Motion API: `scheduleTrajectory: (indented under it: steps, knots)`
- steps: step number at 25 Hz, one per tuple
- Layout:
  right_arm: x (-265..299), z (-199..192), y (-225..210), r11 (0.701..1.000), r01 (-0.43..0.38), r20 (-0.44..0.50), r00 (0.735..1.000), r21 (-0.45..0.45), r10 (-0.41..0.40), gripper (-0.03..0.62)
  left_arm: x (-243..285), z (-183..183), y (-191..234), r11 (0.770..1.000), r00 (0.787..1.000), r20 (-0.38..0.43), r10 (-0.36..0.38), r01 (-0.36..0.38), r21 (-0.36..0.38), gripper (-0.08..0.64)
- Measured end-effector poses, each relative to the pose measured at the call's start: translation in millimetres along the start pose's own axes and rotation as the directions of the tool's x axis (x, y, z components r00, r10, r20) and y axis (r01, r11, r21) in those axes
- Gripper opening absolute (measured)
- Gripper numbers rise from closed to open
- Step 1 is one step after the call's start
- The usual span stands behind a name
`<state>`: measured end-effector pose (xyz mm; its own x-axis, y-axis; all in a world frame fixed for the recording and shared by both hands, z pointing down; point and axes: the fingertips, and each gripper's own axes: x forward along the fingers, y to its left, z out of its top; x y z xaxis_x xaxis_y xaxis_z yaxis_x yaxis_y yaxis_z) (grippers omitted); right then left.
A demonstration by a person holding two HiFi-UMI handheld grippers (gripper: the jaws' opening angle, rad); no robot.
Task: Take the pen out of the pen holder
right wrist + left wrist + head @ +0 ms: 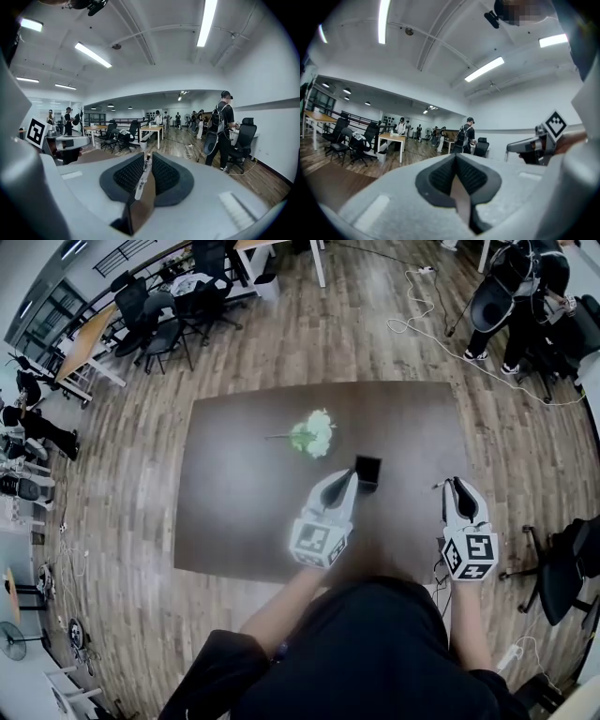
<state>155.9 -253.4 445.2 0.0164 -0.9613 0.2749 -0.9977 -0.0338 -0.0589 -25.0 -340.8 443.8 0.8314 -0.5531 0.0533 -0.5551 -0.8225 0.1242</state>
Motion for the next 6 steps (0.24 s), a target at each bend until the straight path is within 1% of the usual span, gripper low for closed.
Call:
scheduleTrajectory:
  steps: [6]
  knots:
    - [9.5,5.2,2.5,1.000,-0.017,-0.001,1.000,-0.007,0.017,0.058,0.6,0.9,5.2,1.000,1.000,0.005,0.008,-0.008,-0.009,0.003]
